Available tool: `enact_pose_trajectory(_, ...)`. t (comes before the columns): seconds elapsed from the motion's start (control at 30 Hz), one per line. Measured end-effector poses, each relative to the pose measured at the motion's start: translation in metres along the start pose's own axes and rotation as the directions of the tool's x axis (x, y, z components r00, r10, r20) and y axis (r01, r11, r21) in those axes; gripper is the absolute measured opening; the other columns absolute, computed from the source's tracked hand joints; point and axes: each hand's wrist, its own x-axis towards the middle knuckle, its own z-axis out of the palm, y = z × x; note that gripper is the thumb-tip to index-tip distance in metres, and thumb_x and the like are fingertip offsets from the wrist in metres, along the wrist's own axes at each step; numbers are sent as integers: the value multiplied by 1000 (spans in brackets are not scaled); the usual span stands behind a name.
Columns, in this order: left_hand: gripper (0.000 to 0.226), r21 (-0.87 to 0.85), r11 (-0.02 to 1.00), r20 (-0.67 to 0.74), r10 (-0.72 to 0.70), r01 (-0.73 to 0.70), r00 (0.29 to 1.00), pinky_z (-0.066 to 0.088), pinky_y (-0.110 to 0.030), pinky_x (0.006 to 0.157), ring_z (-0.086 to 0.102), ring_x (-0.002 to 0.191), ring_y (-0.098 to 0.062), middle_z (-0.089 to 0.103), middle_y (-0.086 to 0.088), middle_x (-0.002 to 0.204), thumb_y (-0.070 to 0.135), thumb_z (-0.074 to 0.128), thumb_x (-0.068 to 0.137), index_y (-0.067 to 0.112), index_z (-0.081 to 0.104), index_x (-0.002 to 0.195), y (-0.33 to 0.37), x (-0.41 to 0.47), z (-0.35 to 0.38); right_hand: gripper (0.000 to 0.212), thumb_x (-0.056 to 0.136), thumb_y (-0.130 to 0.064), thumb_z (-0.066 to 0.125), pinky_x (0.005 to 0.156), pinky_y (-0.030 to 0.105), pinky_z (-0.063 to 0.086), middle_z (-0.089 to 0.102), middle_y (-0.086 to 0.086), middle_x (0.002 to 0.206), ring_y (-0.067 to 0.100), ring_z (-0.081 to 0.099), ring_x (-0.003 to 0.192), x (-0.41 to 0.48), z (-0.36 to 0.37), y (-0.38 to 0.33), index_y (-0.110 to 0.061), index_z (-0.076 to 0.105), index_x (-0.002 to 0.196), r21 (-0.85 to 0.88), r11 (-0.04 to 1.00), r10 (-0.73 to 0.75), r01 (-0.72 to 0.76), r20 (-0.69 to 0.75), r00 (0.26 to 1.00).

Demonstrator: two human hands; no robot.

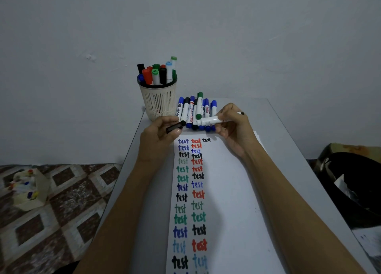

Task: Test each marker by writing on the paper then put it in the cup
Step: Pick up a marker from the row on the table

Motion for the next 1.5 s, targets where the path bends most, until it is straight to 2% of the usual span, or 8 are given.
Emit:
enact_pose_trajectory(0.13,28,-121,990,15,-69,70,998,50,-25,91,64,103,-14,66,-5,108,-2,65,80,11,62,104,5,-1,1,15,62,2,55,43,19,44,58,-1,62,9,61,61,1,0,2,-8,46,68,-15,1000,5,-5,28,1000)
enact_pose_trajectory(0.3,26,-152,985,62,-68,77,996,53,-18,75,68,90,-12,69,-5,99,1,64,81,9,63,105,10,-4,4,16,66,4,58,45,22,38,59,4,63,17,53,58,2,-2,5,-8,47,69,-82,996,30,-23,76,997)
enact_pose_trajectory(0.57,23,-237,960,31,-147,150,989,57,-29,77,70,85,-23,71,-13,94,2,64,82,1,65,105,4,-4,-1,12,79,11,66,57,31,60,67,26,77,28,70,61,-1,0,5,2,60,84,-220,974,90,-57,140,986)
enact_pose_trajectory(0.93,21,6,1000,-28,8,-8,1000,55,-19,72,68,82,-7,69,3,88,2,68,78,15,68,94,7,-7,0,6,83,10,62,58,29,61,70,24,78,26,71,60,-4,3,4,4,60,82,-240,963,157,-119,147,977)
enact_pose_trajectory(1.1,21,-25,1000,-35,9,-10,999,56,-22,72,69,82,-8,69,3,90,2,68,79,10,68,97,6,-7,0,5,83,6,65,56,29,60,70,23,72,25,70,56,-2,4,0,3,61,82,-283,953,159,-110,155,975)
enact_pose_trajectory(1.2,19,-99,995,-47,-15,11,999,57,-28,74,70,84,-15,70,-4,94,0,66,81,6,67,99,6,-6,0,9,79,-1,72,56,25,59,71,16,69,22,69,57,1,5,-10,1,63,82,-473,879,157,-58,171,973)
enact_pose_trajectory(1.33,17,-167,986,-10,15,-16,1000,58,-31,73,69,86,-19,68,-9,97,-2,64,81,6,64,97,6,-4,-1,23,75,-10,79,60,27,53,70,16,74,20,65,63,1,7,-13,-3,57,75,-743,667,194,54,244,950)
enact_pose_trajectory(1.5,33,9,998,33,59,-59,998,56,-21,68,69,81,-10,69,-1,95,8,70,78,16,58,108,6,-5,4,20,73,-11,82,69,28,52,67,2,74,10,61,66,3,11,-13,-10,65,82,-841,491,151,228,340,928)
